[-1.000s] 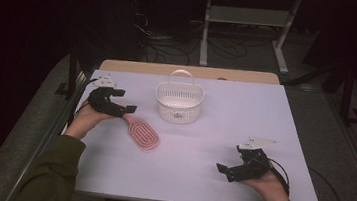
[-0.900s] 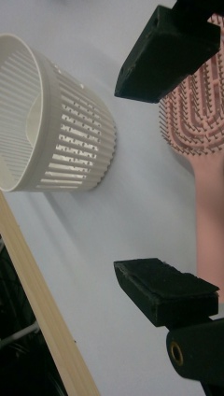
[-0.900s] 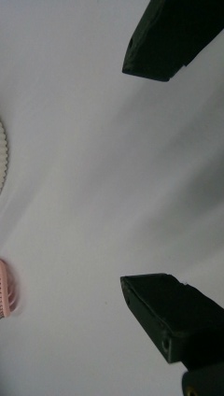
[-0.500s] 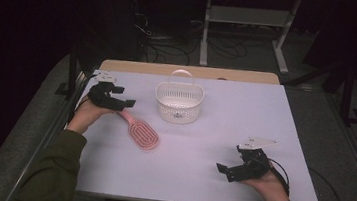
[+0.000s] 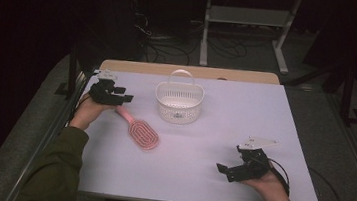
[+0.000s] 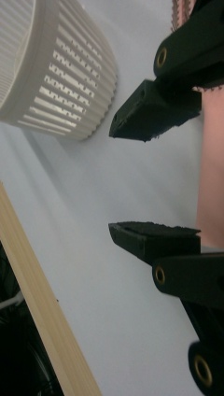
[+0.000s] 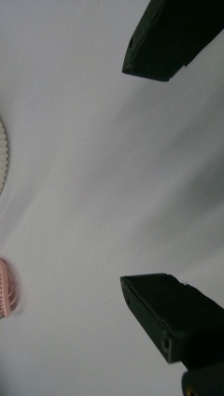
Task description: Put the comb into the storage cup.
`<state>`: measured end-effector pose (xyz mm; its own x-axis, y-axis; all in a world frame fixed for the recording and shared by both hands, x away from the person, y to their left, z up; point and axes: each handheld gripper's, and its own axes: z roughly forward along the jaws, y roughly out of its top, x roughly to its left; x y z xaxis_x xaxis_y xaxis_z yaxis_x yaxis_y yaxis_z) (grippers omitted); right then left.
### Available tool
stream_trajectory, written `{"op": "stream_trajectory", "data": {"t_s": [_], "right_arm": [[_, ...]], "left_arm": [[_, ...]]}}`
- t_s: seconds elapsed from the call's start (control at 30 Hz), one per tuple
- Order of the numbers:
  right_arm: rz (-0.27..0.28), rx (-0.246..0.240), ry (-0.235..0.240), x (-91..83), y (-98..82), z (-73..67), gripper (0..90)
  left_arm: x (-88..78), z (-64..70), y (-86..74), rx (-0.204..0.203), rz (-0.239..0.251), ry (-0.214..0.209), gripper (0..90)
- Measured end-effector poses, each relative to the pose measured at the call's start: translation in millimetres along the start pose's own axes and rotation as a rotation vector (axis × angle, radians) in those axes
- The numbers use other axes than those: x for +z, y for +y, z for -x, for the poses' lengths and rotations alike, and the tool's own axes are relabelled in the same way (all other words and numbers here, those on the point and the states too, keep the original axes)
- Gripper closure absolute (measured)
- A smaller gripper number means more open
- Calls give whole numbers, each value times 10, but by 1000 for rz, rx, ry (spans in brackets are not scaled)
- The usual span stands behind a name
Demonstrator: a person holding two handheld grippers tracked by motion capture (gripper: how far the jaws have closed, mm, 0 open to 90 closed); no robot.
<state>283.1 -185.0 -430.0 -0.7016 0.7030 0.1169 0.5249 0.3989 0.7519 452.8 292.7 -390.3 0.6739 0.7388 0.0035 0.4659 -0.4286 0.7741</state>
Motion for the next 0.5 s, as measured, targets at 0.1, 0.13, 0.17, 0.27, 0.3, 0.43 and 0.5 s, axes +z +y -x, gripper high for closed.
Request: {"op": "stream_trajectory", "data": {"t_s": [0.1, 0.13, 0.17, 0.27, 0.3, 0.43, 0.5], "right_arm": [[-1, 1, -1, 1, 0, 2, 9], [-1, 1, -1, 3, 1, 1, 9], [-2, 0, 0, 4, 0, -1, 9], [-3, 0, 0, 6, -1, -3, 9], [-3, 0, 0, 5, -1, -2, 9], [-3, -1, 0, 7, -1, 0, 9], [-4, -2, 1, 8, -1, -1, 9]], "left_arm": [[26, -19, -12, 13, -15, 21, 591], [37, -26, -19, 20, -22, 32, 648], [49, -33, -26, 23, -30, 41, 686], [80, -57, -42, 26, -49, 61, 809], [88, -64, -47, 24, -54, 61, 848], [133, -87, -56, 25, -89, 65, 900], [156, -98, -59, 26, -103, 70, 900]]}}
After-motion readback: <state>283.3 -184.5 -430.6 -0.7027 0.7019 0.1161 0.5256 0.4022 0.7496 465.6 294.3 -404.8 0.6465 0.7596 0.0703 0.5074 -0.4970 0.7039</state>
